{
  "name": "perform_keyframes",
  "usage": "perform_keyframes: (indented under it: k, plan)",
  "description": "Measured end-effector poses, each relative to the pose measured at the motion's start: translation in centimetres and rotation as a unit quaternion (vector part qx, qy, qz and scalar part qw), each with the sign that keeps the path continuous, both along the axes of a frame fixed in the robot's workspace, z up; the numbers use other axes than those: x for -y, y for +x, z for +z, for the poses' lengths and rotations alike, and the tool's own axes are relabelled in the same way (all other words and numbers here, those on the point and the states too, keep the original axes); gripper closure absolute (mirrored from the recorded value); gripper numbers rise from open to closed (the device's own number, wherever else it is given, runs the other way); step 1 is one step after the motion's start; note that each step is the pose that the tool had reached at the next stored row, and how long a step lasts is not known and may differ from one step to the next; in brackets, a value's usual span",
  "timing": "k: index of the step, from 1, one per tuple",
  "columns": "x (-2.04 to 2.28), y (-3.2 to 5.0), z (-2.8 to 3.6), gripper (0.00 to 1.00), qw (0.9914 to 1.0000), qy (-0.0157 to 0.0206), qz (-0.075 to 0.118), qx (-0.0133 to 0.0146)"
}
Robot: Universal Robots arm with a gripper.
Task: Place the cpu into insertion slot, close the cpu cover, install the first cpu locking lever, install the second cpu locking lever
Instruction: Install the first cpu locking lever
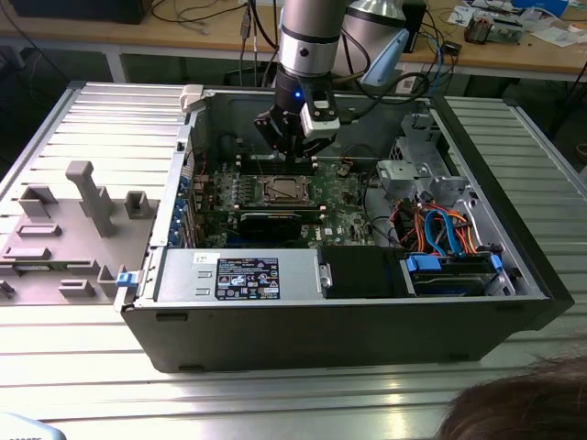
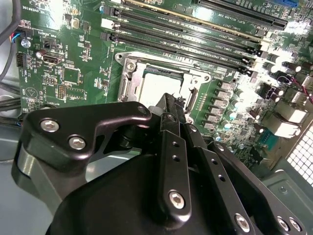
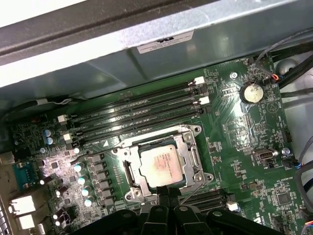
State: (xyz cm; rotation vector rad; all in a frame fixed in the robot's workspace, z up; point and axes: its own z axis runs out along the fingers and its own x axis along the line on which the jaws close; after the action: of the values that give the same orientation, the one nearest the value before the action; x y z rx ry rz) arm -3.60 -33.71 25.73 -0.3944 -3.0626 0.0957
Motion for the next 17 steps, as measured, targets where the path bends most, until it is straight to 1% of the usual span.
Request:
perform_keyframes:
  k: [17]
  plan:
    - [0.00, 0.00, 0.00, 0.89, 0.99989, 0.0000, 0.015, 0.0000]
